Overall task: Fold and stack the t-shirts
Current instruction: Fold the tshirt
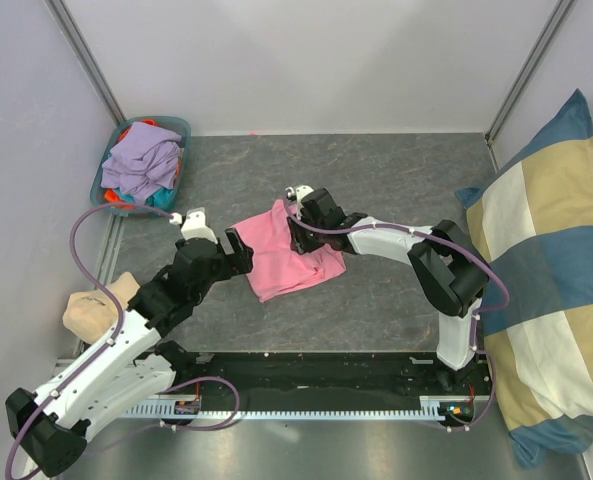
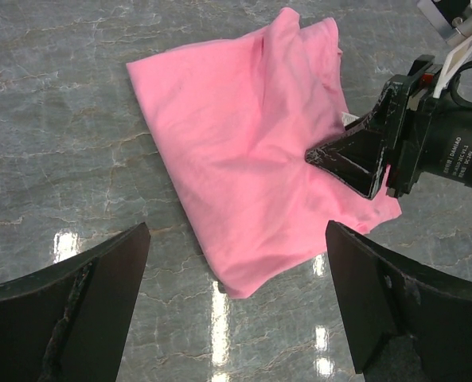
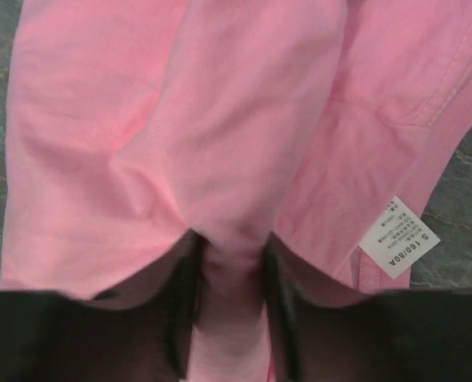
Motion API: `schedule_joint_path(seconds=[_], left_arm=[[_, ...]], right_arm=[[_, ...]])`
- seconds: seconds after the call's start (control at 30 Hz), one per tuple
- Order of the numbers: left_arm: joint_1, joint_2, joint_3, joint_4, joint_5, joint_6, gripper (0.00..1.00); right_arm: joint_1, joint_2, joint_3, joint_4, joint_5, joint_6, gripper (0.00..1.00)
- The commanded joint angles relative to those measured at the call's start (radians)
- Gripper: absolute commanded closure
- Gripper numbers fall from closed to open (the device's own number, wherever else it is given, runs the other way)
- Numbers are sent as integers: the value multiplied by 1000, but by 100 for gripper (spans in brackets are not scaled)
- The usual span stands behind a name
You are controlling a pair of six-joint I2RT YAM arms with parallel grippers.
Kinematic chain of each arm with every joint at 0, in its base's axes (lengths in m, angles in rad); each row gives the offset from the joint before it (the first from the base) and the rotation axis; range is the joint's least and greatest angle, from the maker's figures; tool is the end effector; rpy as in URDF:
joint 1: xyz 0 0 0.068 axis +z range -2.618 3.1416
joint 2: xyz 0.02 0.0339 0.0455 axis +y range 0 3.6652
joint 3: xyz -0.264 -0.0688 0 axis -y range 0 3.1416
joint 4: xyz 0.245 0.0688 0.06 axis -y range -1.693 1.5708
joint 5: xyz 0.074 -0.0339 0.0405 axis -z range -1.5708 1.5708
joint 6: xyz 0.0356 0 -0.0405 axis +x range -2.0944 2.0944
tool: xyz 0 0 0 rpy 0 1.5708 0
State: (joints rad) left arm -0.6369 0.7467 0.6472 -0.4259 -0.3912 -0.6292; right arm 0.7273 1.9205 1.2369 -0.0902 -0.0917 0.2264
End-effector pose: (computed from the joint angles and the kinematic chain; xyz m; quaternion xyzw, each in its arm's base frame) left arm 0.1435 -0.0893 0.2746 -0.0938 0.8503 -0.1539 0.4944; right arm 0.3090 0.2794 0.1768 -0.2454 0.8875 0.2154 0.3250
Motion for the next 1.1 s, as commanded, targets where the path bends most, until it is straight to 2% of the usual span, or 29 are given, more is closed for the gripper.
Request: schedule_joint_path(seconds=[0.0, 0.1, 0.27, 0.63, 1.07], left_arm=[[-1, -15, -18, -2, -18, -20, 0], [-1, -15, -21, -4, -15, -23, 1], [-1, -18, -27, -4, -15, -26, 1], [-1, 0, -44, 16, -2, -35, 0], [-1, 46, -58, 64, 29, -37, 1]], right_arm=[[0, -15, 44, 46, -16, -2, 76], [0, -43, 36, 44, -13, -2, 88], [0, -106, 24, 26, 10, 5, 98], [0, -245, -31, -14, 122, 48, 99], [-2, -276, -93, -9, 202, 97, 99]])
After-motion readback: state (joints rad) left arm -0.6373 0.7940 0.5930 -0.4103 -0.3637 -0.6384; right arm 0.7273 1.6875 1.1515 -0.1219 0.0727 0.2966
